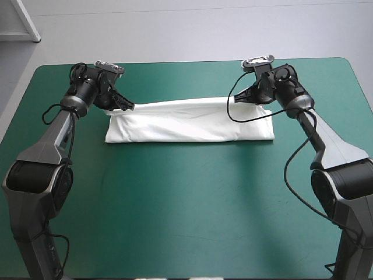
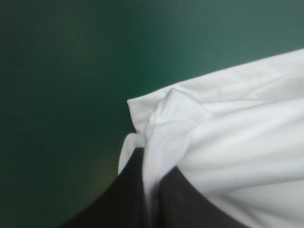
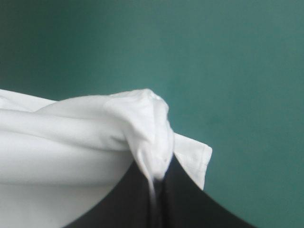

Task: Fold the cloth

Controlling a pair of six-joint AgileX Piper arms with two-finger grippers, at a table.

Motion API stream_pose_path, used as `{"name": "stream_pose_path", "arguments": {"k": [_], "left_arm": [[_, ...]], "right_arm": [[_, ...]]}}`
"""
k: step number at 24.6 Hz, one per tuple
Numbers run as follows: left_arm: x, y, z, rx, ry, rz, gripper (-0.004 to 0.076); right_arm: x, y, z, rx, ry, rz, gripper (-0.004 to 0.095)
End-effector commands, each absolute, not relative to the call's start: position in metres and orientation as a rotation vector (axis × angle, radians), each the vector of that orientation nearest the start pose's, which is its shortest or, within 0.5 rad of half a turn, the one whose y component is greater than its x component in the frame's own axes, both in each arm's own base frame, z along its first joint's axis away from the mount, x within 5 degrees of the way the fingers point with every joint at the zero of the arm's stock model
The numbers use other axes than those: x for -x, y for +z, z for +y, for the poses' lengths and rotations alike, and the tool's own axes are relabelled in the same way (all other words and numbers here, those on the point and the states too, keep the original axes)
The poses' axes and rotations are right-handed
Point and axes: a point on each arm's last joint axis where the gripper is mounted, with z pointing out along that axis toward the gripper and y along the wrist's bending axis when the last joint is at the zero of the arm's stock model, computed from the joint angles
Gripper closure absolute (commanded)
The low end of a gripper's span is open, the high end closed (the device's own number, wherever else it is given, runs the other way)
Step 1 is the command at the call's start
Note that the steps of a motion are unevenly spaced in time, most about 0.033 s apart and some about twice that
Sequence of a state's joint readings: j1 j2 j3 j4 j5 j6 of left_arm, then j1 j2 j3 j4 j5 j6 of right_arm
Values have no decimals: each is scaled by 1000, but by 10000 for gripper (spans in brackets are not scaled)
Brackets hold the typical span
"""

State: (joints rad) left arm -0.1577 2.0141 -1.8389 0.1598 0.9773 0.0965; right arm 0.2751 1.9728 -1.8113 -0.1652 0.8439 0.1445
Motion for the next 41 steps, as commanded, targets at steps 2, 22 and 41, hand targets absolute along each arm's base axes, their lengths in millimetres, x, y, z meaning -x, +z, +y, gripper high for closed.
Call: {"name": "stream_pose_path", "arguments": {"k": [2,22,41], "left_arm": [[-454,310,-53,-381,201,2447,705],[-469,316,-56,-377,204,2331,196],[-425,388,-166,-612,-212,2351,702]], "right_arm": [[-446,322,100,191,16,2339,922],[-454,347,113,182,195,2166,252],[-379,398,63,249,54,2507,283]]}}
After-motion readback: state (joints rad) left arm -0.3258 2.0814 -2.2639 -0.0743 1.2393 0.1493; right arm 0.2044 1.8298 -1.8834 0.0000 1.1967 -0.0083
